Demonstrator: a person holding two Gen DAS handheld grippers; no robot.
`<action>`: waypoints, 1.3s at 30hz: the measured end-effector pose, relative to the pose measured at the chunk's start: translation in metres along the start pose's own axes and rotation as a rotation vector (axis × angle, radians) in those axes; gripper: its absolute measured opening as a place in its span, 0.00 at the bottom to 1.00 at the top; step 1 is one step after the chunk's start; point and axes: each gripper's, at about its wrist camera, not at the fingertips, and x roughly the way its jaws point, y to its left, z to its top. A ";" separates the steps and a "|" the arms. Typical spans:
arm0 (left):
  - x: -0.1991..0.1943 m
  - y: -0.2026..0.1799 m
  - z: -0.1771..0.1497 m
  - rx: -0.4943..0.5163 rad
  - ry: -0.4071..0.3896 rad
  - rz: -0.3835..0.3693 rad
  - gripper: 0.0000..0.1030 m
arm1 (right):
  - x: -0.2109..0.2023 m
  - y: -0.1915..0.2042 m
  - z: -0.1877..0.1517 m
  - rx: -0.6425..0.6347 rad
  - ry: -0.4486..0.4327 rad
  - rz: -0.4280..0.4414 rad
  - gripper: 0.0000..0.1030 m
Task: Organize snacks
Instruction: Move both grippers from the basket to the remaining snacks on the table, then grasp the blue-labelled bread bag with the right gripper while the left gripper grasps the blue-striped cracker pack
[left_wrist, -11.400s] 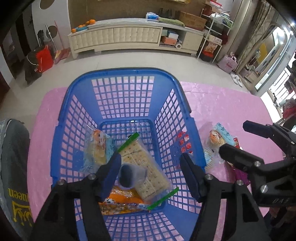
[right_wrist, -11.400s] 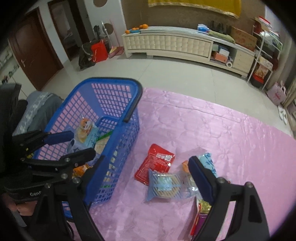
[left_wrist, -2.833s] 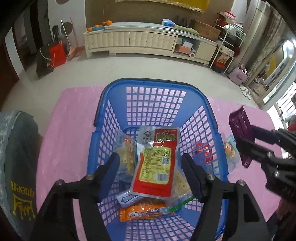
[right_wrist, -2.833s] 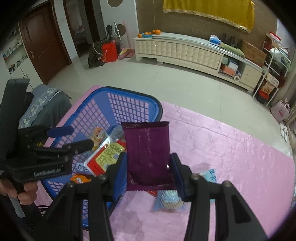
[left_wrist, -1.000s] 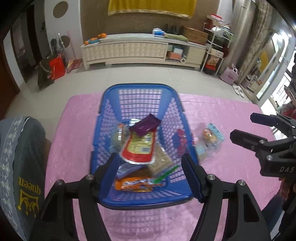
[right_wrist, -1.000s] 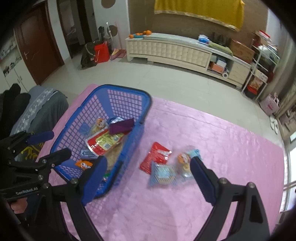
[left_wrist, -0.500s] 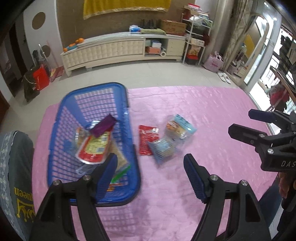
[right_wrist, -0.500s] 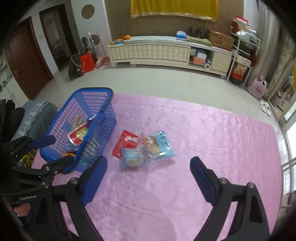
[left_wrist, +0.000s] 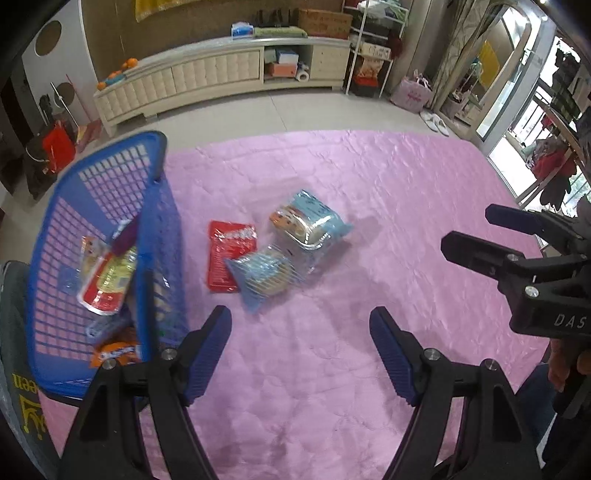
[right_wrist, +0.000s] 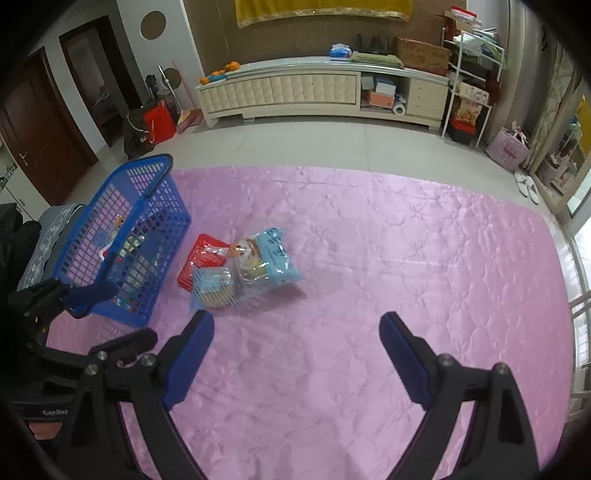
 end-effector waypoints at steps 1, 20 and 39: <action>0.003 -0.001 0.000 0.000 0.004 0.005 0.73 | 0.003 -0.003 -0.001 0.003 0.002 0.004 0.90; 0.052 -0.005 -0.017 -0.138 -0.142 0.216 0.73 | 0.075 -0.014 -0.001 -0.180 -0.008 0.095 0.90; 0.048 0.003 -0.021 -0.203 -0.229 0.334 0.73 | 0.140 0.009 0.019 -0.322 0.043 0.178 0.90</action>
